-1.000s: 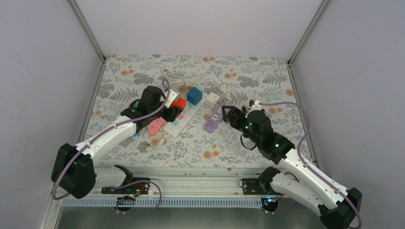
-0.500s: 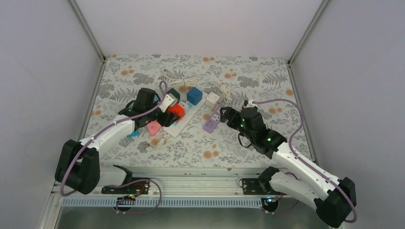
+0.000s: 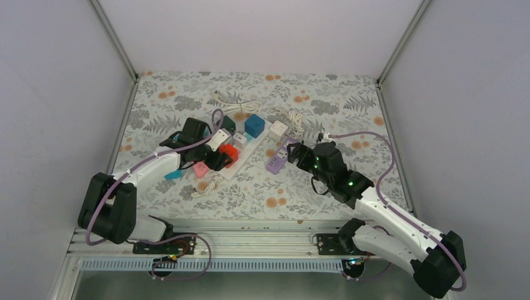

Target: Insert the plug

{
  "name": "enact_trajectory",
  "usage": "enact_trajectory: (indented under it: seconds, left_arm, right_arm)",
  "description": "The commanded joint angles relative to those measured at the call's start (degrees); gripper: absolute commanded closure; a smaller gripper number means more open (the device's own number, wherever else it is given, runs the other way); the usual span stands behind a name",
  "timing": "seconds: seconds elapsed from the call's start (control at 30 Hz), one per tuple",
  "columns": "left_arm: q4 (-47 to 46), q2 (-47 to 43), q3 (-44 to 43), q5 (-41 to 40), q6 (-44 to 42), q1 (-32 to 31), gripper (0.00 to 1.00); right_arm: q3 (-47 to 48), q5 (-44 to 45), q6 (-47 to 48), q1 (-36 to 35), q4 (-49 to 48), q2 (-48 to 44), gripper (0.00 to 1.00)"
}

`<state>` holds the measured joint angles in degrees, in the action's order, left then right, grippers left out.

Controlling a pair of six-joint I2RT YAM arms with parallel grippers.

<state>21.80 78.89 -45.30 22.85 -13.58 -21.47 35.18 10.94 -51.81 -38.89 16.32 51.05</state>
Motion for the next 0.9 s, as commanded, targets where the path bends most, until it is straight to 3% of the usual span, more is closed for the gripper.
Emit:
enact_trajectory:
  seconds: [0.0,0.53,0.87]
  left_arm:
    - [0.1,1.3,-2.2,-0.4,-1.2,0.2,0.38]
    - [-2.5,-0.3,-3.9,3.0,2.7,0.2,0.38]
    - [-2.0,1.6,-1.8,-3.2,2.8,0.3,0.38]
  right_arm:
    - [-0.6,0.4,0.5,0.3,-1.2,-0.7,0.0]
    - [-1.1,0.8,0.4,0.4,-1.5,-0.9,0.0]
    - [-1.3,0.4,0.4,0.4,-1.5,-0.5,0.0]
